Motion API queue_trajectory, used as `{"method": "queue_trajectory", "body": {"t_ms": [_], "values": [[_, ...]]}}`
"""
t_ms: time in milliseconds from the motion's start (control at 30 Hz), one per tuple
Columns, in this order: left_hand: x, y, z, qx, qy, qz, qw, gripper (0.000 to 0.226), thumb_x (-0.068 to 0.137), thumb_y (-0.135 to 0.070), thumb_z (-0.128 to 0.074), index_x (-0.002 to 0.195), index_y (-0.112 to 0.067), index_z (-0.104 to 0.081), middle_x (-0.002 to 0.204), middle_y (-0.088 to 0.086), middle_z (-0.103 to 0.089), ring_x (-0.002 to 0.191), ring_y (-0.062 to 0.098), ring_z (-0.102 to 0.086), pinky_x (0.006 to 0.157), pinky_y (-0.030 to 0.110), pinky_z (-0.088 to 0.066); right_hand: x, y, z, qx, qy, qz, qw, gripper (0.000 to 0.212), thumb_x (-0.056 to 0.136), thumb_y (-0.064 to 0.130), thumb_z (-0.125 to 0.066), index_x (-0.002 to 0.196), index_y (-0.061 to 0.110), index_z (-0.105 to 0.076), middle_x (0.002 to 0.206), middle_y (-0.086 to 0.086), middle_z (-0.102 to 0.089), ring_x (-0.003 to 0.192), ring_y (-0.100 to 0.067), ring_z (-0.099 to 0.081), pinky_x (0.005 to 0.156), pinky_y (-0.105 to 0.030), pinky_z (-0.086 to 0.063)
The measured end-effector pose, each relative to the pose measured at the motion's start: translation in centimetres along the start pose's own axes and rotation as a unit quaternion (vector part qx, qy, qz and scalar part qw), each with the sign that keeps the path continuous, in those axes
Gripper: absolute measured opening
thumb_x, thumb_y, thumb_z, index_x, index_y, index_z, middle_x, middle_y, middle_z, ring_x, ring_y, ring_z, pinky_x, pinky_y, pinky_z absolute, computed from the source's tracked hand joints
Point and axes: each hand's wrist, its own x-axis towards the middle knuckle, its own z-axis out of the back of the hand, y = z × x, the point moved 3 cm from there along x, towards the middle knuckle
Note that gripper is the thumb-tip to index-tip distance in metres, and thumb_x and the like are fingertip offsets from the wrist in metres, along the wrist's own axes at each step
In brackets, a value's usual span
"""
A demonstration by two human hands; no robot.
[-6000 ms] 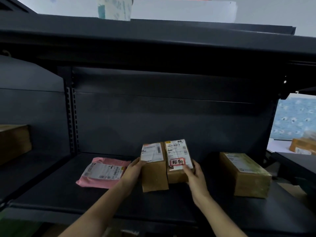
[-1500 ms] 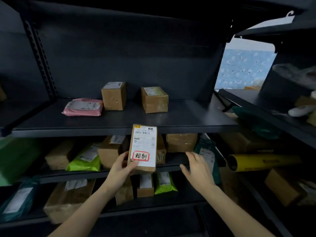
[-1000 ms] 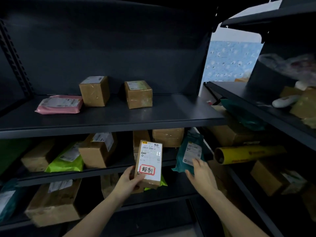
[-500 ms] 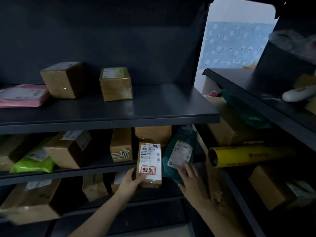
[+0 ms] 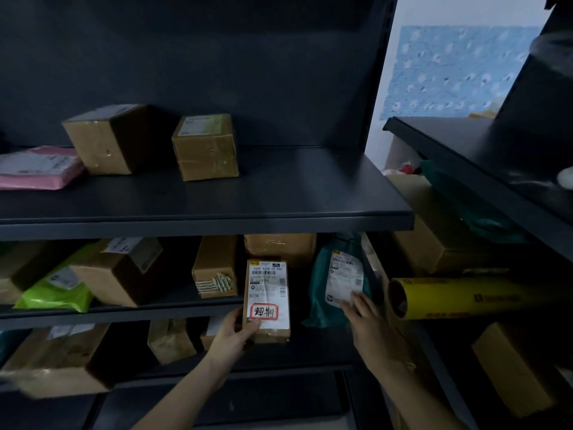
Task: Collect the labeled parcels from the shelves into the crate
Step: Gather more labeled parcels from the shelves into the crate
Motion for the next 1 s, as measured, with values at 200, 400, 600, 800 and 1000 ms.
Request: {"method": "queue_trajectory", "body": {"t_ms": [200, 400, 600, 800, 1000], "values": [[-0.7, -0.2, 0.1, 0.002, 0.012, 0.000, 1.000, 0.043, 0.084, -0.023, -0.063, 0.122, -0.022, -0.045, 0.115, 0.005, -0.065, 0.106, 0.022, -0.062, 0.095, 0.038, -0.048, -0.2, 0.7, 0.8, -0.006, -0.004, -0.002, 1.000, 0.068, 0.043, 0.003, -0.084, 0.108, 0.017, -0.069, 0.116, -0.010, -0.065, 0.114, -0.023, -0.040, 0.093, -0.050, -0.046], [-3.3, -0.4, 3.5, -0.028, 0.015, 0.016, 0.999, 0.047, 0.077, -0.023, -0.070, 0.120, -0.023, -0.050, 0.111, 0.005, -0.069, 0.102, 0.023, -0.066, 0.093, 0.041, -0.051, 1.5, 6.8, 2.5, 0.023, -0.051, 0.019, 0.998, 0.056, 0.059, 0.012, -0.074, 0.113, 0.007, -0.064, 0.112, -0.009, -0.066, 0.106, -0.027, -0.061, 0.098, -0.045, -0.043], [-6.9, -1.7, 10.6, -0.087, -0.019, -0.005, 0.996, 0.056, 0.067, -0.017, -0.079, 0.117, -0.009, -0.054, 0.100, 0.011, -0.073, 0.092, 0.026, -0.069, 0.079, 0.038, -0.054, 5.0, 16.5, 4.0, 0.089, -0.027, 0.032, 0.995, 0.051, 0.065, 0.013, -0.079, 0.113, 0.007, -0.064, 0.112, -0.010, -0.066, 0.103, -0.027, -0.064, 0.090, -0.045, -0.049], [-8.5, -3.6, 17.5, -0.102, -0.094, -0.037, 0.990, 0.052, 0.071, -0.017, -0.077, 0.117, -0.008, -0.053, 0.103, 0.014, -0.070, 0.095, 0.028, -0.066, 0.076, 0.036, -0.053, 6.7, 24.2, 3.6, 0.158, 0.033, 0.013, 0.987, 0.048, 0.087, 0.022, -0.059, 0.132, 0.008, -0.049, 0.134, -0.012, -0.052, 0.124, -0.029, -0.049, 0.101, -0.036, -0.041], [-6.0, -3.7, 20.3, -0.074, -0.114, -0.031, 0.990, 0.071, 0.073, -0.024, -0.076, 0.134, -0.010, -0.042, 0.114, 0.013, -0.064, 0.102, 0.029, -0.063, 0.085, 0.041, -0.052, 9.6, 29.6, 2.5, 0.110, 0.118, -0.051, 0.986, 0.061, 0.095, 0.042, -0.039, 0.147, 0.018, -0.017, 0.156, -0.009, -0.009, 0.143, -0.026, -0.012, 0.113, -0.034, -0.025]]}}
